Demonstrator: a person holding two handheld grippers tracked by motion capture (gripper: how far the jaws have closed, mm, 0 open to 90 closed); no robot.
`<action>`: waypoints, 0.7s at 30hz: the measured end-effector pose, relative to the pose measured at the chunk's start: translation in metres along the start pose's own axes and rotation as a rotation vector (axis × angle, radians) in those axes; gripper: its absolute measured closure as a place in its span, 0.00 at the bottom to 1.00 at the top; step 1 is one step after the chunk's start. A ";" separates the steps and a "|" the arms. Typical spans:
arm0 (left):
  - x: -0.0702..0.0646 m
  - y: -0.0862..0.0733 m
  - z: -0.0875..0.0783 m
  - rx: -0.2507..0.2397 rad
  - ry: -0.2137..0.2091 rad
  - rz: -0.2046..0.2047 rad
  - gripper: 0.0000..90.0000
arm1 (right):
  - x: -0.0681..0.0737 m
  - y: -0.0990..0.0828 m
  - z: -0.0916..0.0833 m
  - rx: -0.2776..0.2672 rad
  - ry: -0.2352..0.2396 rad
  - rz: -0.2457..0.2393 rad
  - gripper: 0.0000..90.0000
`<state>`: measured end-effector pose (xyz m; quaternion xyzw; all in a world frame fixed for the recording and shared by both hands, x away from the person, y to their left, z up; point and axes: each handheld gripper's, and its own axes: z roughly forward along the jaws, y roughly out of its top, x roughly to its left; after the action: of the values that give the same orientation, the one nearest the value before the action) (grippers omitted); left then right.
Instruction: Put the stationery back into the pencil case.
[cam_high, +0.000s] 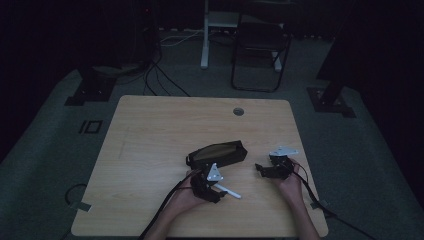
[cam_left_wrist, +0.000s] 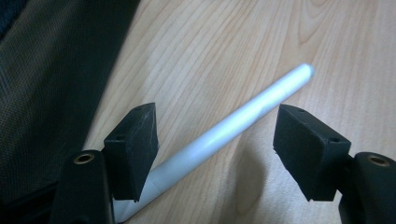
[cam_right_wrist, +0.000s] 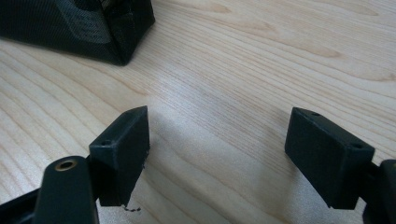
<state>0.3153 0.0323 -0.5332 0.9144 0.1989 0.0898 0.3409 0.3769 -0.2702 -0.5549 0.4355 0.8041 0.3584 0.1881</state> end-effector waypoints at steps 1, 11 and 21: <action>0.000 0.000 0.000 0.006 0.002 0.003 0.37 | 0.000 0.000 0.000 0.000 0.000 0.000 0.24; 0.003 -0.005 0.002 0.038 0.015 -0.009 0.48 | 0.000 0.000 0.000 0.000 0.000 0.000 0.24; 0.003 -0.007 -0.001 0.039 0.003 -0.006 0.58 | 0.000 0.000 0.000 0.000 0.000 0.000 0.24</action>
<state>0.3160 0.0390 -0.5372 0.9202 0.2038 0.0863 0.3230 0.3769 -0.2702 -0.5549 0.4357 0.8040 0.3582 0.1881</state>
